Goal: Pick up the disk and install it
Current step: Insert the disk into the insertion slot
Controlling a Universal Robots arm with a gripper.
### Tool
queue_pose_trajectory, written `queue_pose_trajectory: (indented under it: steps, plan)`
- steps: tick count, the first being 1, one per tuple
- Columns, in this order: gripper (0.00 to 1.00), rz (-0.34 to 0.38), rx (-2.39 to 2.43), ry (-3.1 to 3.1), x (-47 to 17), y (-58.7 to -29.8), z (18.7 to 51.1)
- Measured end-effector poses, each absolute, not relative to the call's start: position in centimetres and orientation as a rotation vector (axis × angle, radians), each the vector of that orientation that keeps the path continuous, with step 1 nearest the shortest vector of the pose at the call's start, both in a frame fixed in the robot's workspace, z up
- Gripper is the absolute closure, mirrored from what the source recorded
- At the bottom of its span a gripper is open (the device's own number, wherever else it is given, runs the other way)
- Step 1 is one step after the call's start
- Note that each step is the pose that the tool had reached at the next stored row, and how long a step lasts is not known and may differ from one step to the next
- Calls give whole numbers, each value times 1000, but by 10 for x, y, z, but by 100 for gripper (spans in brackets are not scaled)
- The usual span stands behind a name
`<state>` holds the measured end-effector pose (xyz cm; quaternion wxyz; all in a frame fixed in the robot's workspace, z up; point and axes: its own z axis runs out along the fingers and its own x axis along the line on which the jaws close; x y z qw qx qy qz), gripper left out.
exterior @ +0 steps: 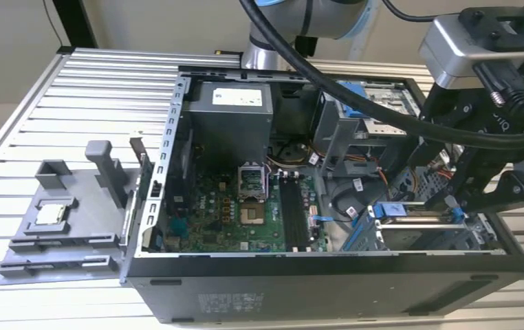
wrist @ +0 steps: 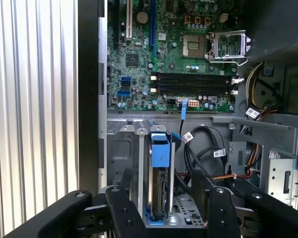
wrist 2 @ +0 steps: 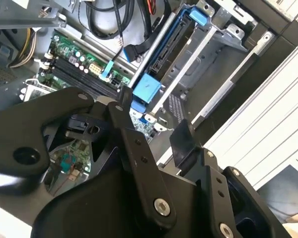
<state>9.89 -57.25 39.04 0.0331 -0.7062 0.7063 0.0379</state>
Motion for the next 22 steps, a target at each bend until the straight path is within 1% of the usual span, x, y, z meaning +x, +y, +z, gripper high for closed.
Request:
queue_pose_trajectory:
  steps: [15, 22]
  plan:
    - [0, 117, -2198, 2149, 105, -571, 390]
    - [0, 83, -2217, 2165, 109, -563, 389]
